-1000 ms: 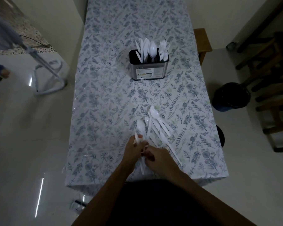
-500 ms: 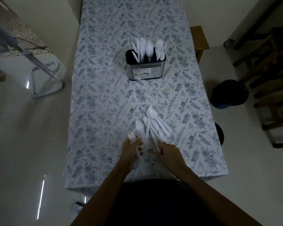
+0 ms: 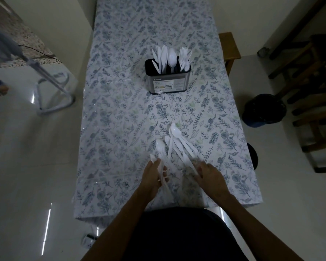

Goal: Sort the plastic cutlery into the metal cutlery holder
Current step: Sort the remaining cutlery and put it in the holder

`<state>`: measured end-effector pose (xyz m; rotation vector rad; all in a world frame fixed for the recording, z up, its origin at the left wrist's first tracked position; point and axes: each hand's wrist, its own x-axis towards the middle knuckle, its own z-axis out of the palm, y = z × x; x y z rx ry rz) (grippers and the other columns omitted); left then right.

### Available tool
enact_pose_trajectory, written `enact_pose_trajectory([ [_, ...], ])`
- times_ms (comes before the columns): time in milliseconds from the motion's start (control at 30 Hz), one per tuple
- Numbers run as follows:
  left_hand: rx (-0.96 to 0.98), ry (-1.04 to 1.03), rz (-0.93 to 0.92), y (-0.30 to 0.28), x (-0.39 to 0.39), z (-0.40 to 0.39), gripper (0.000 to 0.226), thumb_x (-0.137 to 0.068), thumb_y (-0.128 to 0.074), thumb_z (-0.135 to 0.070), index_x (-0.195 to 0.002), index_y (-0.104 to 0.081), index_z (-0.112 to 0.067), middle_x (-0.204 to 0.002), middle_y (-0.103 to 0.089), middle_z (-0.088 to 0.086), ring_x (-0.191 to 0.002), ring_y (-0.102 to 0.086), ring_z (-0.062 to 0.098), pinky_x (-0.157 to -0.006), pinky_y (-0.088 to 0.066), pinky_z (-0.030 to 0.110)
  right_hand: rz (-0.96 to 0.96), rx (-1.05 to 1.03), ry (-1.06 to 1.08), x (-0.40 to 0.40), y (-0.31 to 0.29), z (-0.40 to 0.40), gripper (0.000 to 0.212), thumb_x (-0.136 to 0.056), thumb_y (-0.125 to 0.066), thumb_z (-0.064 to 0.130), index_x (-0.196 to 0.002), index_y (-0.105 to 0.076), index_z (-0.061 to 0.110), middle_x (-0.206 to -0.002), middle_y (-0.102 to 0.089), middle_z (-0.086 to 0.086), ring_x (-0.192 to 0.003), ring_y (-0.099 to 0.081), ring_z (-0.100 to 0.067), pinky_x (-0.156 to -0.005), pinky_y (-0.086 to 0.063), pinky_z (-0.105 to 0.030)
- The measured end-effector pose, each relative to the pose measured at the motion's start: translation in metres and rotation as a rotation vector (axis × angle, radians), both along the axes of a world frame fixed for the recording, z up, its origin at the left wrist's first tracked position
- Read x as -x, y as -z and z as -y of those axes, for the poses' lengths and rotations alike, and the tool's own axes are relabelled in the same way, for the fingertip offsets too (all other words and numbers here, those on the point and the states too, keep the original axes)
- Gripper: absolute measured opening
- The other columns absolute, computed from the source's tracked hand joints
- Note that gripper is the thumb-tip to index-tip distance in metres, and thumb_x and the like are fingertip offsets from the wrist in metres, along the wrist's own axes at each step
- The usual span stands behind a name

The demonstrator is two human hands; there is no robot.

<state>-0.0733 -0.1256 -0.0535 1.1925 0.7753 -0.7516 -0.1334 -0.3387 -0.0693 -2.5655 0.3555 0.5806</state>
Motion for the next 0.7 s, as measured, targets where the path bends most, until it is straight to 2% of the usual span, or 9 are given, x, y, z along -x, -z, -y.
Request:
enact_pose_trajectory([
  [67,0.007,0.000,-0.008,0.002,0.000,-0.002,0.031,-0.097,-0.066,-0.036,-0.116,-0.057,-0.013,-0.078,-0.056,0.005,-0.060,-0.055,0.017,-0.062,-0.054,0.035,0.005,-0.006,0.013,0.002,0.000,0.001,0.026,-0.089,-0.071,0.028,-0.087,-0.047,0.020,-0.081,-0.053,0.002,-0.076,-0.053,-0.019,-0.064,-0.041,-0.030],
  [200,0.010,0.019,0.074,0.004,0.005,0.003,0.038,-0.083,-0.084,-0.028,-0.102,-0.053,-0.015,-0.071,-0.048,0.001,-0.054,-0.048,0.013,-0.057,-0.048,0.032,0.066,-0.166,0.153,0.002,-0.019,-0.007,0.016,-0.084,-0.073,0.021,-0.082,-0.057,0.018,-0.075,-0.064,0.004,-0.070,-0.062,-0.017,-0.063,-0.050,-0.029],
  [267,-0.001,0.057,0.132,0.002,0.006,0.007,0.040,-0.081,-0.085,-0.033,-0.097,-0.057,-0.009,-0.070,-0.053,0.002,-0.057,-0.051,0.015,-0.058,-0.049,0.033,0.080,-0.360,0.174,0.001,-0.037,-0.020,0.015,-0.082,-0.075,0.022,-0.081,-0.061,0.021,-0.073,-0.068,0.006,-0.067,-0.065,-0.009,-0.063,-0.054,-0.025],
  [367,0.011,0.106,0.184,-0.002,0.007,0.014,0.039,-0.090,-0.076,-0.035,-0.100,-0.067,0.002,-0.079,-0.066,0.011,-0.069,-0.062,0.026,-0.066,-0.054,0.037,0.099,-0.507,0.028,-0.006,-0.053,-0.040,0.013,-0.085,-0.075,0.032,-0.084,-0.065,0.023,-0.075,-0.070,0.007,-0.068,-0.067,-0.005,-0.064,-0.054,-0.021],
  [433,-0.068,0.091,0.198,-0.003,0.005,0.014,0.025,-0.100,-0.065,-0.025,-0.092,-0.068,-0.002,-0.071,-0.068,0.007,-0.066,-0.064,0.025,-0.066,-0.058,0.039,0.166,-0.449,0.043,-0.019,-0.047,-0.042,0.016,-0.092,-0.068,0.035,-0.084,-0.065,0.021,-0.075,-0.069,0.007,-0.065,-0.066,-0.006,-0.060,-0.051,-0.017],
  [500,-0.083,0.030,0.164,0.002,0.002,0.010,0.019,-0.102,-0.061,-0.020,-0.095,-0.066,-0.004,-0.064,-0.065,0.006,-0.062,-0.064,0.024,-0.076,-0.059,0.047,0.226,-0.208,0.070,-0.034,-0.030,-0.031,0.019,-0.098,-0.059,0.029,-0.086,-0.063,0.016,-0.078,-0.066,0.000,-0.066,-0.062,-0.012,-0.059,-0.047,-0.020],
  [533,-0.056,-0.008,0.146,0.004,0.001,0.008,0.017,-0.102,-0.060,-0.019,-0.098,-0.064,-0.003,-0.063,-0.062,0.005,-0.058,-0.062,0.023,-0.074,-0.059,0.047,0.206,-0.078,0.054,-0.039,-0.021,-0.024,0.018,-0.099,-0.057,0.026,-0.090,-0.063,0.013,-0.083,-0.066,-0.006,-0.071,-0.063,-0.018,-0.060,-0.046,-0.025],
  [633,-0.057,-0.022,0.111,-0.001,0.003,0.003,0.016,-0.102,-0.060,-0.020,-0.098,-0.059,-0.005,-0.060,-0.053,0.002,-0.047,-0.052,0.016,-0.049,-0.051,0.031,0.063,0.044,-0.005,-0.044,-0.002,-0.012,0.016,-0.096,-0.058,0.023,-0.100,-0.062,0.008,-0.095,-0.066,-0.014,-0.087,-0.065,-0.029,-0.070,-0.049,-0.031],
  [700,-0.081,0.007,0.116,-0.003,0.003,0.001,0.014,-0.101,-0.062,-0.021,-0.102,-0.060,-0.007,-0.061,-0.050,0.000,-0.046,-0.046,0.012,-0.044,-0.042,0.027,0.031,0.048,-0.050,-0.041,0.004,-0.013,0.017,-0.094,-0.059,0.023,-0.102,-0.060,0.007,-0.099,-0.065,-0.014,-0.092,-0.063,-0.030,-0.075,-0.050,-0.033],
])
